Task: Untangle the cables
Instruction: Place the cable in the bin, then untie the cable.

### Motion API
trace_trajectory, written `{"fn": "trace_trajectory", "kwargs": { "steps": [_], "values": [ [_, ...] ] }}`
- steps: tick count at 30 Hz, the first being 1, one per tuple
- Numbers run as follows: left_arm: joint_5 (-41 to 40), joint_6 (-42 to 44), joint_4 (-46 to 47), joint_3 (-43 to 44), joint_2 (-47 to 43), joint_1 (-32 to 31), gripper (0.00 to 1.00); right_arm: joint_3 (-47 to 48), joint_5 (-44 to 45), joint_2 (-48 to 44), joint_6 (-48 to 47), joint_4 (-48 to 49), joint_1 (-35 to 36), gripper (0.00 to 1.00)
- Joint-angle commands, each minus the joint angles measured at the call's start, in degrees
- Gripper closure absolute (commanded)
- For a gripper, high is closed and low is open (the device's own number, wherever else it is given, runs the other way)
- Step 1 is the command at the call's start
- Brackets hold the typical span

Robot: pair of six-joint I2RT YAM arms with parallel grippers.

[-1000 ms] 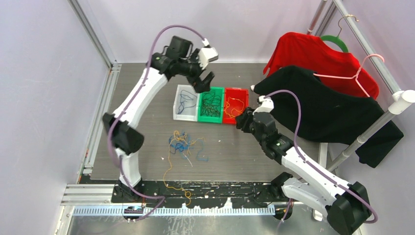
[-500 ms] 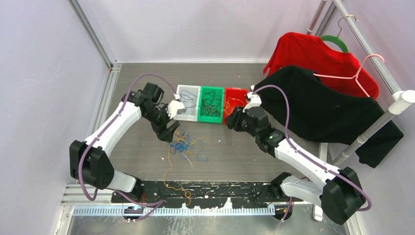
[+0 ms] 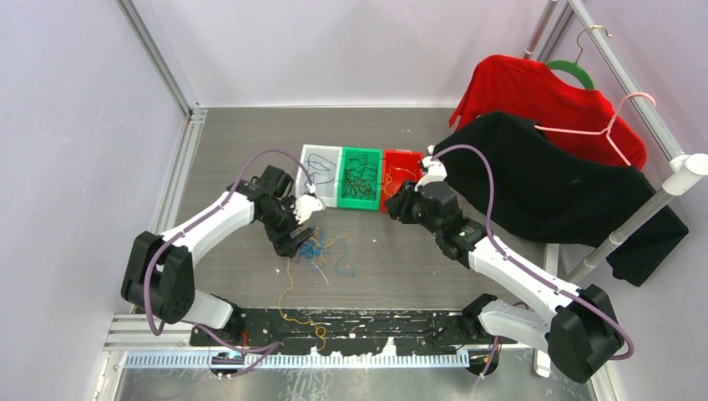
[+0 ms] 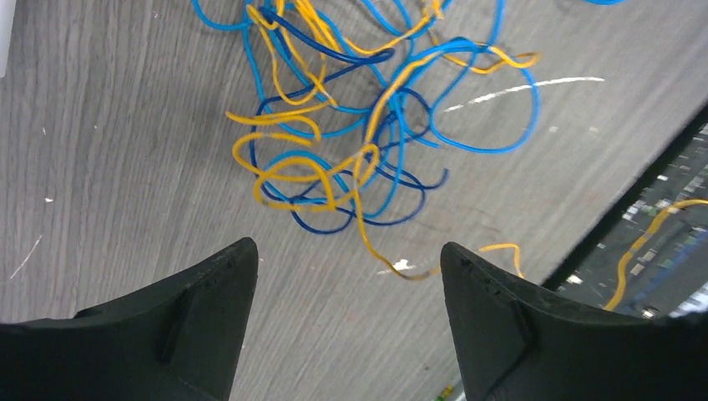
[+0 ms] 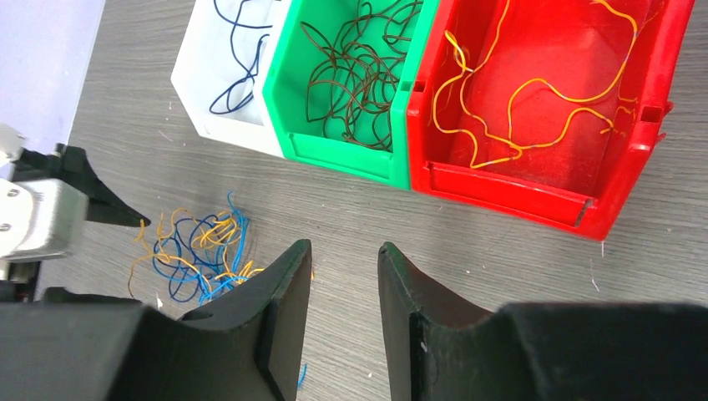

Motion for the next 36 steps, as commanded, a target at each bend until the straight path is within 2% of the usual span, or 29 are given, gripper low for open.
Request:
{"fn": "trace_trajectory", "kwargs": {
  "steps": [1, 4, 9, 12, 18, 23, 29, 36],
  "values": [
    [-11.02, -0.54, 11.19, -2.72, 1.28, -0.8, 0.2, 2.17, 1.55, -1.22, 0.53, 2.02, -0.14, 0.6],
    [-16.75, 3.35, 12.37, -2.4, 1.25, 0.3, 0.21, 2.12, 2.02, -2.04, 0.53, 1.69, -0.21, 0.6],
    [-16.8, 7.28, 11.39, 3.18, 0.2, 3.89, 0.21, 2.24, 2.61, -2.58, 0.82, 1.89, -0.14, 0.6],
    [-18.64, 9.03, 14.63, 4.34, -0.23, 3.88, 0.21, 2.08, 2.76, -2.36, 1.51, 2.28, -0.16, 0.6],
    [-11.24, 6.92, 5.73, 6.23, -1.49, 3.87, 0.14, 0.63, 3.59, -3.88, 2.02, 2.31, -0.14, 0.61],
    [-6.01, 7.41, -0.88, 4.66, -2.56, 4.01, 0.13, 0.93, 3.53, -3.67, 2.22, 2.28, -0.15, 0.61],
    [-8.7, 8.67, 6.37, -1.25, -2.34, 4.01, 0.13, 0.84, 3.38, -3.66, 3.1, 2.24, -0.16, 0.63],
    [-12.29, 6.93, 14.15, 1.31, 6.96, 5.78, 0.19, 0.61, 3.46, -5.03, 3.86, 1.55, -0.14, 0.65]
  ]
}}
